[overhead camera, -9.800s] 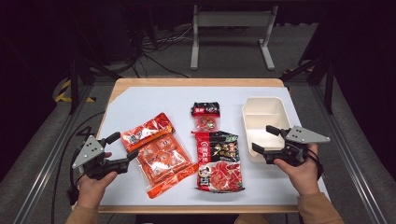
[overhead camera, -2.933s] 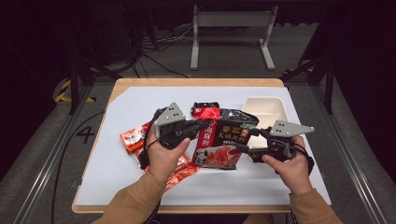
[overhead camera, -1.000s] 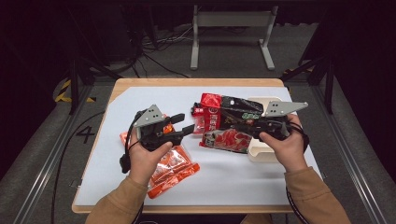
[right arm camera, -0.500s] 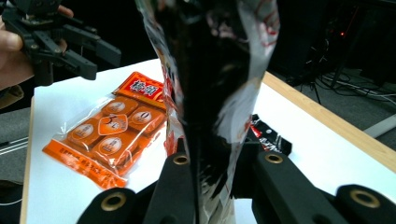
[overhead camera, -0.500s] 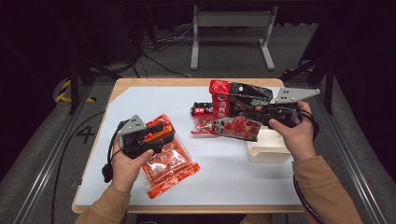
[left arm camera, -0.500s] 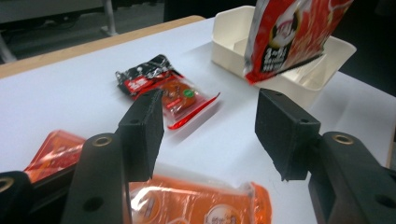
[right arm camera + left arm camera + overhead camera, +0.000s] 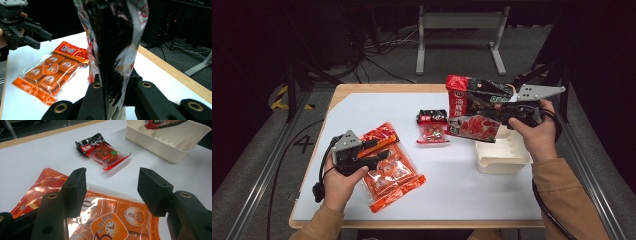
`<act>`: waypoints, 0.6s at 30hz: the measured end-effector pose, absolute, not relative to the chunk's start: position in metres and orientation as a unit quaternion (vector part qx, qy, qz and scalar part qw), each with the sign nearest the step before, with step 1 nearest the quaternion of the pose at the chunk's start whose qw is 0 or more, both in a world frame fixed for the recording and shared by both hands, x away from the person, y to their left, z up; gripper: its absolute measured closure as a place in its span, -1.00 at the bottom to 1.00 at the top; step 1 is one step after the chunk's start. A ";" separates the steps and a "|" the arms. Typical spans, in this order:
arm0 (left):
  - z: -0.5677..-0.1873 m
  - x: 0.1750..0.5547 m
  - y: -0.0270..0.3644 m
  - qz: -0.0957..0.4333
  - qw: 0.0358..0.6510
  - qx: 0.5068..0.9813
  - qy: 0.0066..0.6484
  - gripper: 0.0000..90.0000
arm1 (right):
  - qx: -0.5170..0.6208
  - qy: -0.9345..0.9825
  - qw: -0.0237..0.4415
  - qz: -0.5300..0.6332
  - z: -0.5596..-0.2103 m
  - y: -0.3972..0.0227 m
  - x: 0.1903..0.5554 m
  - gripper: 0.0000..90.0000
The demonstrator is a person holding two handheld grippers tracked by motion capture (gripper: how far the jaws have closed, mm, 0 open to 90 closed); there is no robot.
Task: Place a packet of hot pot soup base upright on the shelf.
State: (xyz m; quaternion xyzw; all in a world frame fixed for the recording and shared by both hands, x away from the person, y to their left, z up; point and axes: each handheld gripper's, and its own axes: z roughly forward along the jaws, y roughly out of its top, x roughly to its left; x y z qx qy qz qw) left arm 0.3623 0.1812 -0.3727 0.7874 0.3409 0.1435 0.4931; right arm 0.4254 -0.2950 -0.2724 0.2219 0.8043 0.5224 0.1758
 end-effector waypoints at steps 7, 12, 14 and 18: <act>-0.378 0.358 0.194 0.142 0.483 0.786 0.359 -0.10 | 0.222 0.802 0.189 0.521 -0.265 -0.309 0.433 0.85; -0.380 0.355 0.201 0.145 0.479 0.785 0.366 -0.10 | 0.226 0.799 0.198 0.522 -0.262 -0.321 0.438 0.85; -0.381 0.354 0.203 0.146 0.478 0.782 0.372 -0.10 | 0.225 0.796 0.200 0.525 -0.261 -0.326 0.441 0.85; -0.383 0.352 0.207 0.148 0.476 0.781 0.377 -0.12 | 0.225 0.795 0.205 0.525 -0.260 -0.332 0.445 0.85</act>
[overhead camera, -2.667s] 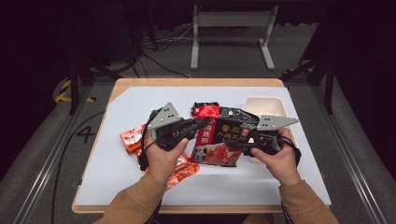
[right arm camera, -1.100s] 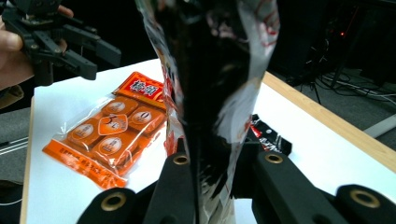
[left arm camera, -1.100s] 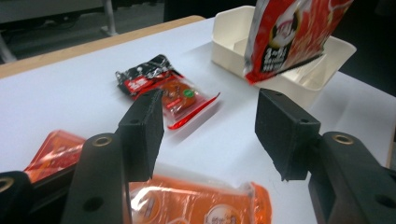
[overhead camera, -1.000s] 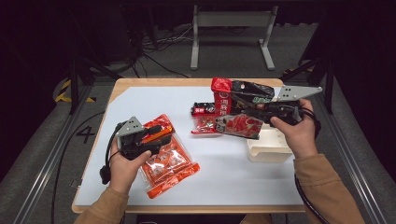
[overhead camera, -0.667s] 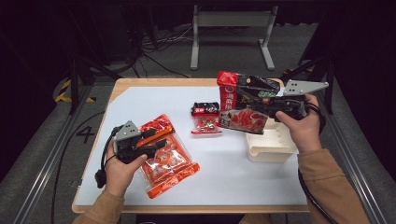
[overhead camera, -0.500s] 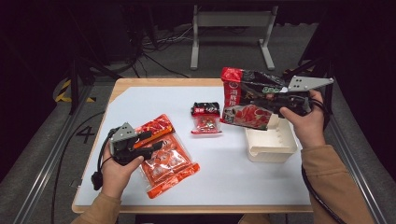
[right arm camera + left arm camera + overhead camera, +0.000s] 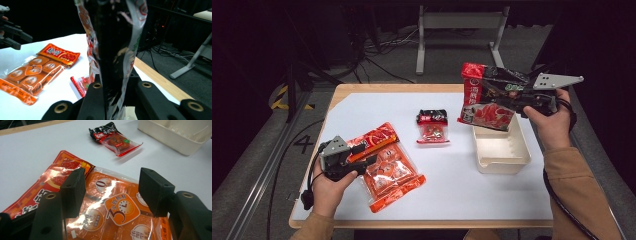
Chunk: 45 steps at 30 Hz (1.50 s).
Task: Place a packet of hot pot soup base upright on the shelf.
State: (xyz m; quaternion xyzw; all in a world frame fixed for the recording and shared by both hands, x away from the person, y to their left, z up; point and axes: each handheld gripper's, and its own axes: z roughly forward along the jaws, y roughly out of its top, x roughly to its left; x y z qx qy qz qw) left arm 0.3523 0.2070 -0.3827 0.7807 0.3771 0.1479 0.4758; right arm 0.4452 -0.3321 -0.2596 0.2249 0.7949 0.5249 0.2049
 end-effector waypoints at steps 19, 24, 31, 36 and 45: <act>-0.389 0.358 0.216 0.145 0.471 0.776 0.394 -0.13 | 0.246 0.789 0.221 0.517 -0.265 -0.356 0.475 0.85; -0.390 0.360 0.219 0.148 0.471 0.775 0.395 -0.13 | 0.256 0.787 0.229 0.512 -0.267 -0.362 0.483 0.84; -0.391 0.360 0.222 0.148 0.472 0.772 0.400 -0.12 | 0.251 0.787 0.237 0.512 -0.269 -0.366 0.488 0.84; -0.391 0.360 0.223 0.150 0.473 0.771 0.399 -0.12 | 0.242 0.791 0.240 0.508 -0.272 -0.370 0.491 0.84; -0.393 0.354 0.230 0.152 0.466 0.769 0.409 -0.12 | 0.239 0.794 0.233 0.508 -0.279 -0.371 0.498 0.84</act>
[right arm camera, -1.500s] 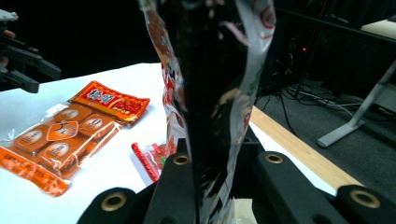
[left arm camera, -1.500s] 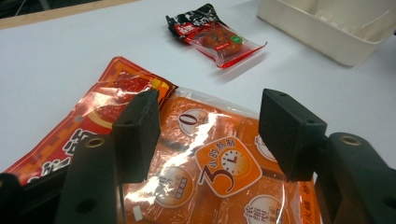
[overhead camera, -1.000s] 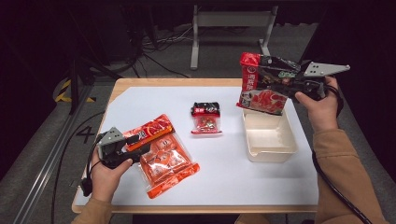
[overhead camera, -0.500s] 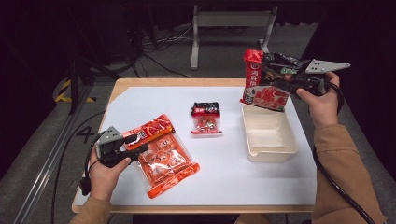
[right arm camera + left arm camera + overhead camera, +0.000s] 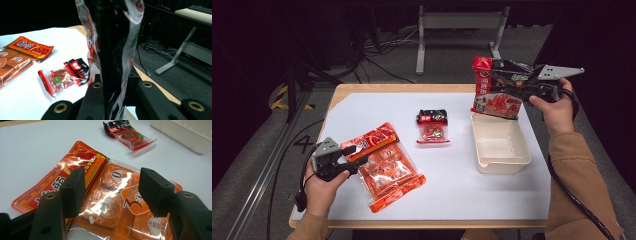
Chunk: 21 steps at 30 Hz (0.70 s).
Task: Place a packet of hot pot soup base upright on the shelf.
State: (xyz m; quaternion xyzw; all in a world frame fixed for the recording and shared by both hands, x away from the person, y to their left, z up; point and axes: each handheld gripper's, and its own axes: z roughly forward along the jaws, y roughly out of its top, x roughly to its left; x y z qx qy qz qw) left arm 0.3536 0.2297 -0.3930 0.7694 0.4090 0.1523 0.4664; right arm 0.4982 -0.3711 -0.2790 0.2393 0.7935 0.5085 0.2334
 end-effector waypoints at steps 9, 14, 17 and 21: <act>-0.396 0.348 0.236 0.154 0.464 0.764 0.422 -0.12 | 0.248 0.793 0.224 0.509 -0.294 -0.376 0.508 0.83; -0.397 0.349 0.235 0.154 0.463 0.764 0.422 -0.12 | 0.257 0.789 0.219 0.513 -0.305 -0.379 0.512 0.83; -0.397 0.350 0.234 0.153 0.462 0.765 0.421 -0.12 | 0.259 0.792 0.219 0.508 -0.308 -0.378 0.513 0.83; -0.397 0.350 0.234 0.152 0.462 0.766 0.420 -0.12 | 0.261 0.791 0.220 0.508 -0.312 -0.379 0.513 0.82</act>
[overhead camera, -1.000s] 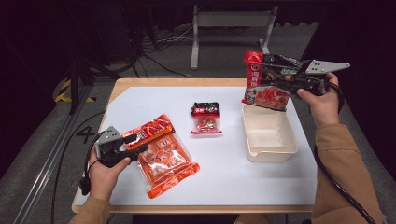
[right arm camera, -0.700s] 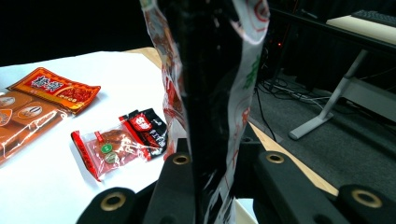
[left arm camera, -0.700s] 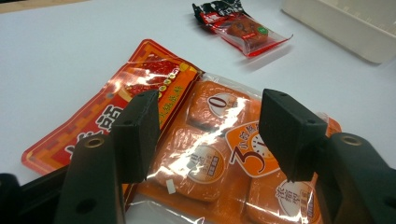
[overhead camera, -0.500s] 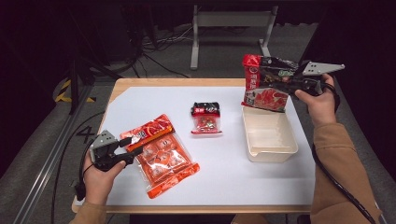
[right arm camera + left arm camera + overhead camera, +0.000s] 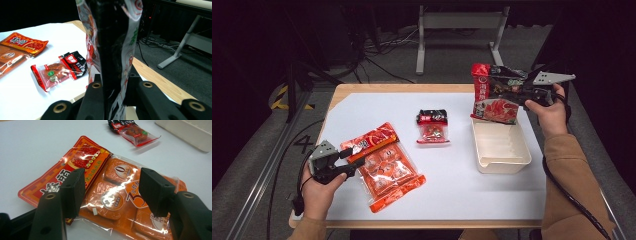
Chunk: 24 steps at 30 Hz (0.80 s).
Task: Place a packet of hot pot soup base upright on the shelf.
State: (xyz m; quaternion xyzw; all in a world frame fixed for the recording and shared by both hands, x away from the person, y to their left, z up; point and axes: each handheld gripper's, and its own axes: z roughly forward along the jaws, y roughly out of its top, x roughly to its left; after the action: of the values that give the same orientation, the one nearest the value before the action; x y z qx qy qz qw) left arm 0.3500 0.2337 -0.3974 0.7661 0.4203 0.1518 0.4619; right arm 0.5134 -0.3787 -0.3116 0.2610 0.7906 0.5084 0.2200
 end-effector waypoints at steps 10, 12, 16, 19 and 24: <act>-0.398 0.350 0.233 0.149 0.461 0.766 0.421 -0.12 | 0.269 0.788 0.212 0.512 -0.325 -0.378 0.517 0.80; -0.398 0.351 0.233 0.148 0.460 0.768 0.420 -0.12 | 0.274 0.786 0.208 0.514 -0.327 -0.380 0.517 0.80; -0.398 0.351 0.233 0.149 0.460 0.769 0.418 -0.12 | 0.279 0.784 0.205 0.516 -0.329 -0.381 0.516 0.80; -0.398 0.351 0.233 0.149 0.461 0.768 0.418 -0.12 | 0.278 0.788 0.203 0.510 -0.332 -0.379 0.515 0.78; -0.398 0.351 0.233 0.150 0.462 0.766 0.420 -0.13 | 0.283 0.784 0.203 0.514 -0.338 -0.375 0.515 0.74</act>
State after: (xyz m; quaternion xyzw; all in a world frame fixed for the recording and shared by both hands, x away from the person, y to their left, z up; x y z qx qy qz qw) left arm 0.3511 0.2335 -0.3981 0.7663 0.4202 0.1503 0.4622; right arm 0.5152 -0.3752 -0.3384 0.2829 0.7837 0.5143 0.2031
